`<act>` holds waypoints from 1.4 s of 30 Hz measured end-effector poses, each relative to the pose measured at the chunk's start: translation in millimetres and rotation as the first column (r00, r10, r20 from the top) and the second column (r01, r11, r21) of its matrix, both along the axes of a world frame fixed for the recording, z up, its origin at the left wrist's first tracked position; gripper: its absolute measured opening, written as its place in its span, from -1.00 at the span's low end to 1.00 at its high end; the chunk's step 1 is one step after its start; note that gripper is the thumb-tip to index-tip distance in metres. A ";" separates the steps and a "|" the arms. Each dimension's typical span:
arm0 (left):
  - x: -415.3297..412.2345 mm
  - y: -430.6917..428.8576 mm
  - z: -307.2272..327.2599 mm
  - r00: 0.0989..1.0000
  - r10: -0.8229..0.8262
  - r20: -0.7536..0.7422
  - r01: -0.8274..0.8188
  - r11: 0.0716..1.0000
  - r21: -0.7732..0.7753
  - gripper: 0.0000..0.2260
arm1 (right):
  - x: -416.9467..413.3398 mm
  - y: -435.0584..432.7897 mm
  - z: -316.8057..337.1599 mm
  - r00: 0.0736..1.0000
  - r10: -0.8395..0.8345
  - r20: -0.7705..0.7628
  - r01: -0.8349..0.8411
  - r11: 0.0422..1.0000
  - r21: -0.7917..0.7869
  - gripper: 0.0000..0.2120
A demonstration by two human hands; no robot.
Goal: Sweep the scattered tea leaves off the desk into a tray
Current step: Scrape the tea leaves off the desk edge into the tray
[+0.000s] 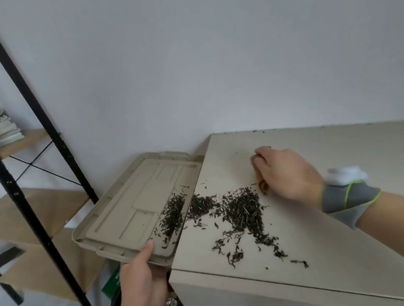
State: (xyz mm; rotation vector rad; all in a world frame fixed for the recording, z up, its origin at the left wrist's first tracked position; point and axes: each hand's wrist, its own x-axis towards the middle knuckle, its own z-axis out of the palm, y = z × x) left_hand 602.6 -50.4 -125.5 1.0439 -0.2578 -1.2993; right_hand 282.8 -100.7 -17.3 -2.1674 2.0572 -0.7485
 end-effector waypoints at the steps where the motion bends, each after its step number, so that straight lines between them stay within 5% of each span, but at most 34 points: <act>1: 2.8 4.3 0.0 1.000 0.003 -0.007 -0.003 1.000 -0.020 -0.73 | -7.7 12.5 -3.2 0.998 -0.045 -0.033 0.045 0.999 0.022 -0.71; 7: 12.5 25.5 -7.7 0.998 0.030 -0.058 -0.035 0.996 -0.076 -0.69 | 5.2 67.4 -12.2 0.916 -0.086 -0.391 0.127 0.989 0.079 -0.79; 13: 20.4 40.7 -11.3 0.998 0.023 -0.066 -0.030 0.995 -0.096 -0.71 | 79.0 43.4 -13.8 0.924 -0.102 -0.369 0.142 0.986 0.083 -0.97; 20: 16.6 47.9 -4.3 0.999 0.026 -0.037 -0.030 0.993 -0.112 -0.68 | 151.3 9.1 -14.0 0.938 0.007 -0.346 0.040 0.991 0.129 -0.90; 24: 16.6 50.2 -1.1 0.998 0.021 -0.053 -0.026 0.995 -0.101 -0.68 | 179.9 8.2 2.0 0.974 0.092 -0.207 -0.051 0.979 0.197 -0.86; 31: 16.2 47.9 -4.6 0.997 0.014 -0.077 -0.022 0.994 -0.111 -0.70 | 87.1 54.9 22.6 0.986 -0.133 -0.098 0.140 0.987 0.074 -0.85; 38: 15.3 51.1 -5.4 0.995 0.014 -0.101 -0.026 0.993 -0.118 -0.72 | 5.8 140.7 -5.5 0.923 -0.307 -0.233 0.326 0.944 0.046 -0.78; 42: 13.5 53.7 -2.4 0.994 0.026 -0.106 -0.038 0.993 -0.109 -0.70 | 35.3 163.8 -27.2 0.897 -0.217 -0.385 0.258 0.965 0.056 -0.82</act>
